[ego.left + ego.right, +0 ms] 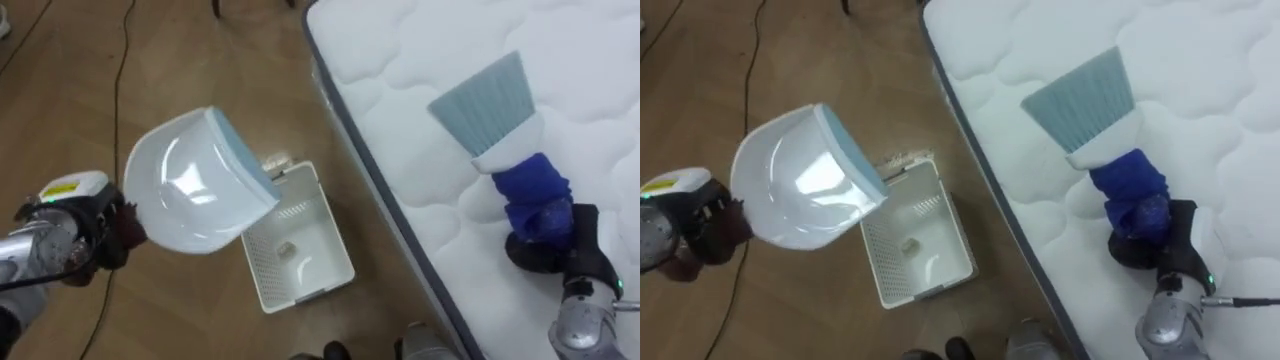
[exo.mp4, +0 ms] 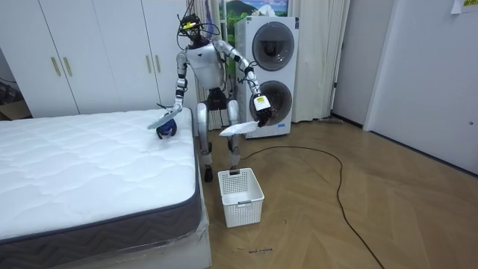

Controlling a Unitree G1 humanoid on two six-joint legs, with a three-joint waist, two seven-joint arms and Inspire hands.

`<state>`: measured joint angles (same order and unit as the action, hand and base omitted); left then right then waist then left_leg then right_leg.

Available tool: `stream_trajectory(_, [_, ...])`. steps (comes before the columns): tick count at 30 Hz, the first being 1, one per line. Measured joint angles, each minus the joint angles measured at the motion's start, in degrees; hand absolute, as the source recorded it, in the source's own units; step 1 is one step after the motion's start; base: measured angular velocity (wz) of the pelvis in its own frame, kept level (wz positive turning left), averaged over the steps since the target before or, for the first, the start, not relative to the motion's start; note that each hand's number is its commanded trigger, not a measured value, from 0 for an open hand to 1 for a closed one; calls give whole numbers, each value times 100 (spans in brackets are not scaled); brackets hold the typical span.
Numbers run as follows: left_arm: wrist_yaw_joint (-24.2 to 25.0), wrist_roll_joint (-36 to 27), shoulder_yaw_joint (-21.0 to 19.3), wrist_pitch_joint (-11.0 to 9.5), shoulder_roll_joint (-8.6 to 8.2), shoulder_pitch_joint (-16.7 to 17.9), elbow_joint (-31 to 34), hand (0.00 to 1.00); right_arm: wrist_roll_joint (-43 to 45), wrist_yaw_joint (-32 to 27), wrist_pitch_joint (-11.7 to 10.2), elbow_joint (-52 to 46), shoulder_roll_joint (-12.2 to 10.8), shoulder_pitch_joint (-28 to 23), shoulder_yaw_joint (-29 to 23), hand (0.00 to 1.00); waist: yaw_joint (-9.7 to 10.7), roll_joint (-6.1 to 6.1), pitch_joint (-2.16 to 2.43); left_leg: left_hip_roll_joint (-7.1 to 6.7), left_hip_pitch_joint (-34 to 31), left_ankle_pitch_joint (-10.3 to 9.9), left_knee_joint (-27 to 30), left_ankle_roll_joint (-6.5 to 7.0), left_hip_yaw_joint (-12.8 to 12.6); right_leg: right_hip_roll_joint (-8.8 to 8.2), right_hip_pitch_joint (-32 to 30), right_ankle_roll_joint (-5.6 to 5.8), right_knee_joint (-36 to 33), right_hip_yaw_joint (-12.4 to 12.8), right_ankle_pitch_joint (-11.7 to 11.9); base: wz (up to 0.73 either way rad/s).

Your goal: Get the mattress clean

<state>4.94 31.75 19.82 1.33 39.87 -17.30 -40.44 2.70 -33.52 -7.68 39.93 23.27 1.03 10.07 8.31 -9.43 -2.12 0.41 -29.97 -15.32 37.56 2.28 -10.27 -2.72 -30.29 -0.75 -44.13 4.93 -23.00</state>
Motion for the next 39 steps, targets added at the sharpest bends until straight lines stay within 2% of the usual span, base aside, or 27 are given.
stream_trajectory(5, [-225,-528,-386,-26,-241,378,849,100,-70,-2,32,-7,-1,-344,-21,0,-129,62,45,11,334,-10,-139,-7,113,95,492,96,531,85,183,-14])
stream_trajectory(6, [-258,-631,-462,-56,-330,455,1010,100,-75,-2,38,-18,-8,-434,-23,0,-155,111,72,8,500,-10,-286,-7,123,100,602,127,666,127,224,-30])
stream_trajectory(8, [-282,-641,-500,-118,-392,491,1158,100,-60,5,67,-38,-27,-562,-87,0,-194,169,99,-8,716,-12,-409,-5,132,99,790,151,851,149,316,-39])
stream_trajectory(10, [-394,-640,-779,-119,-560,789,1457,100,-72,13,225,-248,-129,-837,-243,0,-266,329,126,-15,1143,-27,-643,2,-16,123,1052,186,1088,226,472,-75])
stream_trajectory(11, [-434,-644,-879,-121,-620,933,1553,100,-77,18,236,-328,-139,-916,-243,0,-307,374,140,10,1294,-44,-748,15,-109,126,1113,194,1158,197,523,-127])
stream_trajectory(12, [-479,-645,-1115,-119,-782,1259,1771,100,-76,47,247,-502,-131,-1043,-245,0,-445,420,168,93,1600,-106,-971,3,-305,117,1191,171,1289,13,676,-163])
stream_trajectory(13, [-520,-646,-1298,-117,-937,1569,1961,100,-109,78,238,-517,-136,-1076,-242,0,-579,459,176,181,1879,-187,-1140,-33,-503,30,1237,104,1394,-495,846,-175])
stream_trajectory(14, [-567,-645,-1352,-116,-1018,1698,2027,100,-104,102,244,-508,-144,-1076,-239,0,-642,478,176,222,1998,-197,-1198,-31,-599,-56,1280,51,1449,-893,930,-173])
stream_trajectory(15, [-638,-686,-1423,-117,-1195,1931,2094,100,-103,136,261,-505,-160,-1077,-239,0,-702,500,179,296,2201,-233,-1317,-30,-755,-206,1393,-55,1571,-1535,1071,-156])
stream_trajectory(16, [-676,-794,-1444,-117,-1327,2138,2158,100,-102,162,257,-506,-201,-1076,-239,0,-707,538,185,339,2343,-276,-1379,-37,-970,-331,1471,-120,1593,-1962,1148,-142])
stream_trajectory(17, [-675,-841,-1444,-117,-1383,2203,2166,100,-102,173,257,-505,-231,-1088,-241,0,-697,558,192,377,2393,-289,-1388,-33,-1098,-361,1487,-140,1609,-2088,1189,-113])
stream_trajectory(18, [-675,-868,-1443,-117,-1463,2258,2166,100,-102,186,257,-505,-295,-1139,-244,0,-686,616,178,432,2483,-302,-1397,-24,-1318,-412,1514,-178,1649,-2244,1261,-91])
stream_trajectory(20, [-676,-880,-1443,-118,-1491,2292,2168,100,-100,241,258,-505,-377,-1218,-244,0,-668,687,180,533,2590,-316,-1422,-24,-1627,-318,1543,-226,1818,-2254,1444,-91])
stream_trajectory(21, [-688,-935,-1451,-118,-1491,2321,2186,100,-112,273,258,-508,-384,-1247,-244,0,-674,685,187,618,2647,-320,-1458,-30,-1847,-221,1599,-268,2010,-2275,1622,-102])
stream_trajectory(22, [-713,-1008,-1488,-119,-1499,2387,2232,100,-127,304,258,-508,-384,-1251,-247,0,-684,685,191,695,2736,-326,-1526,-25,-2126,-217,1640,-250,2034,-2387,1689,-101])
stream_trajectory(23, [-718,-1037,-1522,-118,-1531,2423,2256,100,-129,307,258,-508,-383,-1257,-247,0,-686,690,192,715,2798,-329,-1558,-26,-2244,-251,1646,-196,1879,-2413,1616,-89])
stream_trajectory(25, [-744,-1188,-1542,-111,-1672,2478,2324,100,-193,336,257,-511,-388,-1319,-247,0,-705,709,192,693,3086,-291,-1754,-86,-2606,-477,1983,107,1408,-2379,1180,-73])
stream_trajectory(27, [-768,-1432,-1542,-109,-1680,2472,2357,100,-277,393,256,-594,-443,-1311,-245,0,-695,772,184,676,3185,-277,-1776,-115,-2773,-505,2140,147,1527,-2377,1037,-61])
stream_trajectory(29, [-830,-1556,-1541,-86,-1771,2469,2357,100,-393,413,216,-690,-504,-1308,-244,0,-642,785,184,683,3232,-261,-1780,-144,-2869,-456,2158,63,1721,-2380,1038,-45])
stream_trajectory(30, [-831,-1592,-1527,-75,-1869,2474,2356,100,-450,463,207,-683,-544,-1311,-243,0,-572,800,184,690,3237,-253,-1789,-158,-2858,-408,2184,-7,1848,-2348,1051,-33])
stream_trajectory(32, [-823,-1589,-1515,-42,-1970,2515,2356,100,-456,590,213,-680,-616,-1343,-244,0,-537,838,159,687,3278,-242,-1811,-177,-2856,-381,2169,-33,1851,-2283,1046,-27])
stream_trajectory(33, [-824,-1597,-1512,2,-2045,2569,2336,100,-441,694,227,-680,-690,-1389,-244,0,-478,894,135,695,3361,-236,-1780,-189,-2867,-323,2160,-55,1853,-2207,1030,-39])
stream_trajectory(35, [-824,-1659,-1504,16,-2102,2668,2321,100,-451,816,228,-689,-770,-1420,-242,0,-454,930,151,778,3373,-302,-1661,-273,-2865,-276,2150,-108,1825,-2187,999,-42])
stream_trajectory(38, [-821,-1872,-1395,15,-2129,2726,2243,100,-468,955,229,-699,-774,-1415,-237,0,-412,956,166,980,3369,-490,-1292,-388,-2863,-122,2079,-218,1668,-2007,879,-46])
stream_trajectory(39, [-815,-1868,-1393,15,-2132,2754,2185,100,-461,1054,229,-710,-776,-1415,-239,0,-408,979,180,1066,3380,-533,-1075,-423,-2828,-47,2057,-259,1575,-1877,797,-68])
